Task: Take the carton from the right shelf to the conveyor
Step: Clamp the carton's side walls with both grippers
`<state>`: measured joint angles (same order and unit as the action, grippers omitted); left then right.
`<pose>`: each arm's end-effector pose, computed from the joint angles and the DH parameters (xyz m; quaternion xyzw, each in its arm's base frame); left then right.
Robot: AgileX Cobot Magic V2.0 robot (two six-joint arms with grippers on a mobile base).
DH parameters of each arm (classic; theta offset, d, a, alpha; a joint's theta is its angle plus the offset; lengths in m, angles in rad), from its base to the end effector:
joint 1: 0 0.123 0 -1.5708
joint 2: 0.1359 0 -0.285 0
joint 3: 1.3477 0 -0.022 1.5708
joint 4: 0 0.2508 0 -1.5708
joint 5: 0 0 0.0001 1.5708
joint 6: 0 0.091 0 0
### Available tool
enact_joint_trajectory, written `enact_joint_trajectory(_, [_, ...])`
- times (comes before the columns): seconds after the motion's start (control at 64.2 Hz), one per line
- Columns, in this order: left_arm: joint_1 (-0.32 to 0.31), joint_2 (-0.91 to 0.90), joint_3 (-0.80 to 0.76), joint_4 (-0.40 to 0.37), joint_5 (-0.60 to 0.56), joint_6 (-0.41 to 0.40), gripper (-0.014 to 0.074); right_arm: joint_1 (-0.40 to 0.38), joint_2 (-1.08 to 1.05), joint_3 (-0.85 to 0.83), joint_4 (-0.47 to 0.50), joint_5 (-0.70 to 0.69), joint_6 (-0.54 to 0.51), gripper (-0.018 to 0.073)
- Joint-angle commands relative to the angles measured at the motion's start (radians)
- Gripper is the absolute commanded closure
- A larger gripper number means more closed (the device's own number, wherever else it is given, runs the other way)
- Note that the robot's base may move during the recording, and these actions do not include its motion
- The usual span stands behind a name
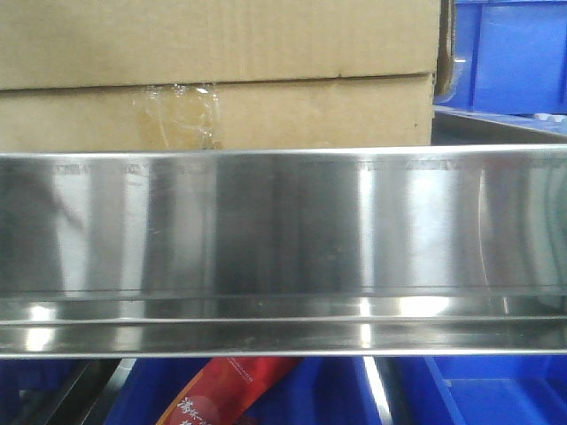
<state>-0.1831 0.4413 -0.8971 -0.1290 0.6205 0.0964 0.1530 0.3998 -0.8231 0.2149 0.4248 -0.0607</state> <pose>0.0529 -0.0167 0.4202 0.0891 0.7271 -0.0924 0.6744 0.0514 0.0160 0.4187 -0.0384 0.6720 0.1356 0.7270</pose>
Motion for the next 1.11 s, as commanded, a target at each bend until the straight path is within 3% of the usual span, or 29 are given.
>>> enact_joint_trajectory(0.0, [-0.07,0.077,-0.071,-0.037,0.045,0.031,0.0057,0.063,0.061,-0.063,0.036,0.023,-0.01,-0.001])
enact_joint_trajectory(0.125, [-0.142,0.22,-0.202,-0.041,0.088,0.031,0.0057,0.181,0.187,-0.183,0.04,0.068,-0.01,-0.001])
enact_joint_trajectory(0.342, [-0.152,0.489,-0.493,-0.035,0.288,0.028,0.0057,0.313,0.468,-0.461,0.04,0.236,-0.01,-0.001])
enact_joint_trajectory(0.405, [-0.152,0.564,-0.566,-0.01,0.323,-0.023,0.0057,0.319,0.556,-0.547,0.04,0.295,-0.01,-0.001])
enact_joint_trajectory(0.482, [-0.152,0.64,-0.65,0.075,0.38,-0.125,0.0057,0.319,0.671,-0.66,0.032,0.391,-0.01,-0.001])
enact_joint_trajectory(0.576, [-0.152,0.731,-0.746,0.207,0.47,-0.248,0.0057,0.319,0.807,-0.816,-0.036,0.532,0.061,-0.001])
enact_joint_trajectory(0.669, [-0.152,0.808,-0.822,0.269,0.526,-0.318,0.0057,0.319,0.92,-0.958,-0.126,0.658,0.131,-0.001])
enact_joint_trajectory(0.809, [-0.129,0.904,-0.903,0.271,0.551,-0.342,0.0057,0.319,1.06,-1.112,-0.195,0.792,0.171,-0.001])
enact_joint_trajectory(1.089, [-0.032,1.045,-0.953,0.271,0.594,-0.342,0.0057,0.319,1.219,-1.189,-0.195,0.795,0.173,-0.001])
